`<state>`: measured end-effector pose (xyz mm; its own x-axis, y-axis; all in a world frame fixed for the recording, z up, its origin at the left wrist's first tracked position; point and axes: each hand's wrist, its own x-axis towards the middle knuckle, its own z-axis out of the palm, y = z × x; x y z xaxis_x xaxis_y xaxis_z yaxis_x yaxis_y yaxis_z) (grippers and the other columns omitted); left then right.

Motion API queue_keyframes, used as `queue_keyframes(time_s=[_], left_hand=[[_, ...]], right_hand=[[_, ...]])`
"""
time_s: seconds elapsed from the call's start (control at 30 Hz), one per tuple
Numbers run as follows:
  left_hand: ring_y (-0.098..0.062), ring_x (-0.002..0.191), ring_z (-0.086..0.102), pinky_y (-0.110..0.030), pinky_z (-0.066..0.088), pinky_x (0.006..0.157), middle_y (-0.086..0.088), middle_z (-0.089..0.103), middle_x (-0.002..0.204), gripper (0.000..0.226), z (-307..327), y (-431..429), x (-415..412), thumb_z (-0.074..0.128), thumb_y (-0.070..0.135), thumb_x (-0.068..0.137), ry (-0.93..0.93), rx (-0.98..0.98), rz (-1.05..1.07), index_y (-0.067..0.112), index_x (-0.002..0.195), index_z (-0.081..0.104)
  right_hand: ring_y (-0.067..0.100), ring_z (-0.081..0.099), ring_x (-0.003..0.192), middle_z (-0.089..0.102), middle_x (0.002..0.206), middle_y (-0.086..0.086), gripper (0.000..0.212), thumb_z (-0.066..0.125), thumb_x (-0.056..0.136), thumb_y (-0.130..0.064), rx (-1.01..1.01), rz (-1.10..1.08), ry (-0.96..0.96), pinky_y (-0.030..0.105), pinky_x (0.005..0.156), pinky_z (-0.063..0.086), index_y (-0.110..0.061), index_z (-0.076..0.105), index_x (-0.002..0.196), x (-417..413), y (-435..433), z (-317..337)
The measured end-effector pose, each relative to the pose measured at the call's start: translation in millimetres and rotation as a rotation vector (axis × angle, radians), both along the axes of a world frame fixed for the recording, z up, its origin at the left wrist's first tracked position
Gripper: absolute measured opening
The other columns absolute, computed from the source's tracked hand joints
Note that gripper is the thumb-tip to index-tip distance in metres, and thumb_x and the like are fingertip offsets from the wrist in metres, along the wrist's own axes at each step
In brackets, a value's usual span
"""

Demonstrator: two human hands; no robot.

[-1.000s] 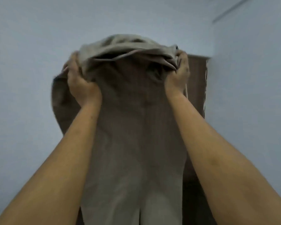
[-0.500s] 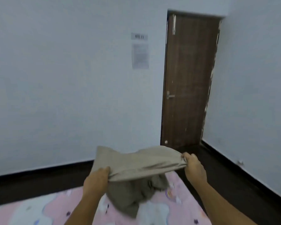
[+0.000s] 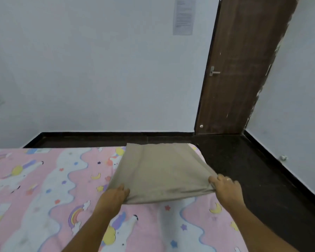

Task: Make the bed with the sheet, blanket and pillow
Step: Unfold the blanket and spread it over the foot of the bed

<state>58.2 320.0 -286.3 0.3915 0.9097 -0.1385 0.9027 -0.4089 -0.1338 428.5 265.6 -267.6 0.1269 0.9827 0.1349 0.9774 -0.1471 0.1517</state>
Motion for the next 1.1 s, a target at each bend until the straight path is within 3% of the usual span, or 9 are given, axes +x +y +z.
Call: queue_keyframes(time_s=[0.03, 0.2, 0.33, 0.5, 0.6, 0.77, 0.9, 1.0, 1.1], left_hand=[[-0.016, 0.045, 0.058, -0.022, 0.031, 0.032, 0.001, 0.053, 0.074, 0.053, 2.2, -8.6, 2.7, 0.083, 0.003, 0.036, 0.0, 0.063, -0.007, 0.021, 0.075, 0.054], [-0.02, 0.094, 0.058, -0.026, 0.038, 0.062, 0.0, 0.043, 0.107, 0.032, 35.8, -54.7, 22.5, 0.044, -0.003, 0.086, -0.09, 0.159, 0.044, 0.018, 0.109, 0.046], [-0.02, 0.093, 0.057, -0.028, 0.039, 0.062, 0.004, 0.037, 0.093, 0.036, 40.1, -94.6, 14.8, 0.041, -0.006, 0.083, -0.091, 0.168, 0.025, 0.019, 0.108, 0.047], [-0.017, 0.055, 0.057, -0.023, 0.018, 0.037, 0.008, 0.031, 0.075, 0.036, 29.5, -142.6, 1.7, 0.069, -0.004, 0.057, -0.091, 0.214, -0.058, 0.018, 0.082, 0.055], [-0.012, 0.032, 0.041, -0.017, -0.008, 0.042, 0.011, 0.021, 0.065, 0.054, 18.5, -166.3, -7.0, 0.074, -0.006, 0.023, -0.062, 0.205, -0.059, 0.021, 0.062, 0.048], [-0.013, 0.033, 0.022, -0.016, -0.014, 0.046, 0.01, 0.037, 0.053, 0.06, -1.3, -218.2, -17.5, 0.073, -0.008, 0.016, -0.128, 0.22, -0.147, 0.024, 0.059, 0.046], [-0.014, 0.029, 0.025, -0.018, -0.011, 0.042, 0.008, 0.043, 0.052, 0.064, -10.6, -260.3, -25.6, 0.075, -0.006, 0.008, -0.114, 0.162, -0.188, 0.024, 0.059, 0.049], [-0.011, 0.029, 0.041, -0.023, -0.005, 0.035, 0.008, 0.046, 0.054, 0.064, -25.6, -281.4, -32.0, 0.077, -0.001, 0.008, -0.043, 0.083, -0.199, 0.025, 0.061, 0.052], [-0.015, 0.052, 0.06, -0.027, 0.03, 0.037, 0.003, 0.056, 0.076, 0.053, -31.2, -307.5, -32.8, 0.087, 0.014, 0.038, 0.05, -0.021, -0.217, 0.024, 0.082, 0.058]], right_hand=[[0.017, 0.056, 0.094, 0.054, 0.103, -0.005, 0.025, 0.055, 0.088, -0.019, 0.01, -0.013, -0.015, 0.033, 0.074, 0.042, -0.033, 0.052, 0.109, 8.1, -8.3, 4.0], [0.016, 0.054, 0.101, 0.053, 0.11, -0.006, 0.034, 0.052, 0.091, -0.015, 0.098, -0.002, -0.006, 0.032, 0.079, 0.039, -0.033, 0.046, 0.119, 35.2, -50.2, 33.1], [0.019, 0.059, 0.069, 0.058, 0.08, -0.004, 0.039, 0.078, 0.065, -0.008, 0.108, 0.015, 0.007, 0.034, 0.059, 0.041, -0.028, 0.058, 0.093, 36.7, -89.1, 31.1], [0.018, 0.056, 0.052, 0.057, 0.067, -0.003, 0.046, 0.089, 0.045, -0.009, 0.139, 0.107, 0.0, 0.033, 0.051, 0.044, -0.024, 0.06, 0.078, 36.7, -141.1, 4.2], [0.021, 0.055, 0.053, 0.056, 0.067, -0.001, 0.046, 0.083, 0.046, 0.001, 0.216, 0.126, -0.031, 0.034, 0.052, 0.042, -0.021, 0.061, 0.08, 34.4, -166.0, -1.9], [0.024, 0.054, 0.052, 0.053, 0.067, 0.001, 0.043, 0.064, 0.055, 0.01, 0.354, 0.158, -0.087, 0.036, 0.059, 0.04, -0.023, 0.056, 0.081, 26.8, -213.9, -14.0], [0.024, 0.053, 0.051, 0.049, 0.064, -0.001, 0.038, 0.052, 0.056, 0.002, 0.289, 0.125, -0.09, 0.035, 0.062, 0.037, -0.027, 0.045, 0.078, 13.0, -262.0, -30.2], [0.024, 0.054, 0.049, 0.05, 0.061, -0.001, 0.034, 0.065, 0.047, 0.002, 0.203, 0.13, -0.12, 0.039, 0.061, 0.044, -0.023, 0.054, 0.067, 5.7, -294.3, -41.8], [0.024, 0.056, 0.046, 0.05, 0.059, 0.001, 0.009, 0.057, 0.061, -0.014, 0.122, 0.177, -0.123, 0.046, 0.056, 0.049, -0.022, 0.055, 0.059, -2.8, -323.4, -45.6]])
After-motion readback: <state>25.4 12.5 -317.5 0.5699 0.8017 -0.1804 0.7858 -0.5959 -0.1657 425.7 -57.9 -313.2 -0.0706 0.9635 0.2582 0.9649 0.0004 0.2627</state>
